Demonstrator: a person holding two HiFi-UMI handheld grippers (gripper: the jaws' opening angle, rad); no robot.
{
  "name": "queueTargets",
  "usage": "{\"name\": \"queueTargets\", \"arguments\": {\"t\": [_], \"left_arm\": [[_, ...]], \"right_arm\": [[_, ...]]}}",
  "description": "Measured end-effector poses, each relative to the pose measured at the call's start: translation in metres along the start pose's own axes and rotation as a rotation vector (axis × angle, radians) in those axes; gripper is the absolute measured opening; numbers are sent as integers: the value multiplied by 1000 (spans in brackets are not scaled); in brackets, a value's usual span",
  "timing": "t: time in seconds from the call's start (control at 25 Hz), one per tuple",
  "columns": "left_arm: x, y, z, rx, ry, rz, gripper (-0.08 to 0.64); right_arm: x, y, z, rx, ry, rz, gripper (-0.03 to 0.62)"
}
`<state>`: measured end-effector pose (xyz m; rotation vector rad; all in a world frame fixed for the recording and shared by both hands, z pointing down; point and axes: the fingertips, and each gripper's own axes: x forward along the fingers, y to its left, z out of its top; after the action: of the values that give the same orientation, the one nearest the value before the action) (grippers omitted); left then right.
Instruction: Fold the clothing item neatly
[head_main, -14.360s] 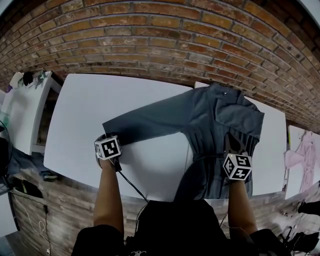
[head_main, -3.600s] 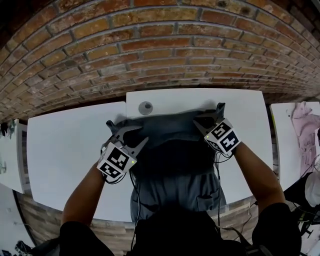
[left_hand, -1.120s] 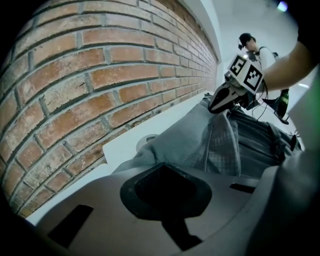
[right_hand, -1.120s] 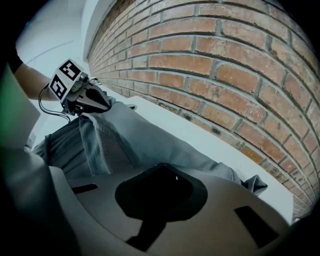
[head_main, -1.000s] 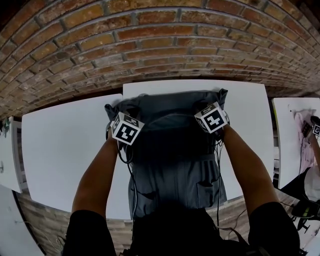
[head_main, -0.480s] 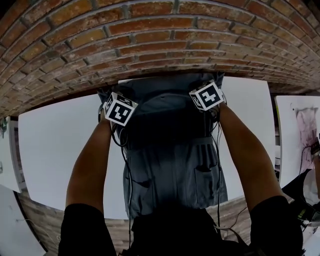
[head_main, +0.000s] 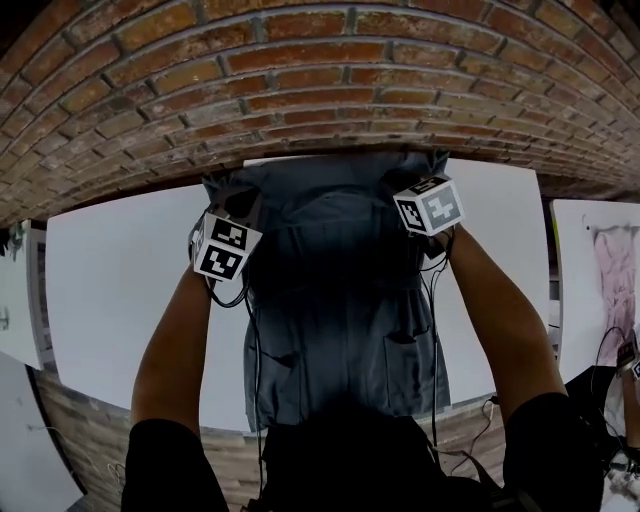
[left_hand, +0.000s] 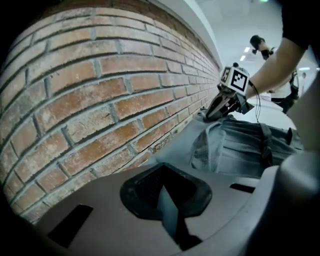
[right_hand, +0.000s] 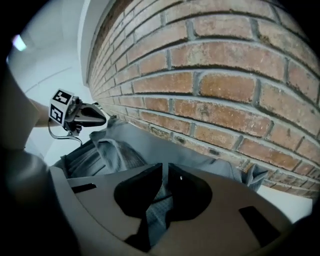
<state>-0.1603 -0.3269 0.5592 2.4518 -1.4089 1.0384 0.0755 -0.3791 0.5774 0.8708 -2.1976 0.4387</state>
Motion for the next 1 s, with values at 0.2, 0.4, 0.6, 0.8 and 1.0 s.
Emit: {"name": "queueTargets", "arguments": {"t": [0.2,0.4,0.6,0.8,1.0], "left_arm": [[-56,-10,-15,-18,-44,-10,-2],[-122,-26,-62,-90,-56,-19,-2],[-191,-38,-120,-136,-51,-25,-2],[-251,-59,-151,-178,-60,-88,-2],[-297,-113,-186,-262,-18,-253,-2]], "right_arm": [[-49,28,-8,-23,-97,25,18],[-107,56,-46,-16,-136,-17,23],[-170,72,-102,57,-118,-113,48],[-235,90,-161,71,-72,-210,48],[-272,138,-228,213,-40,-128,111]]}}
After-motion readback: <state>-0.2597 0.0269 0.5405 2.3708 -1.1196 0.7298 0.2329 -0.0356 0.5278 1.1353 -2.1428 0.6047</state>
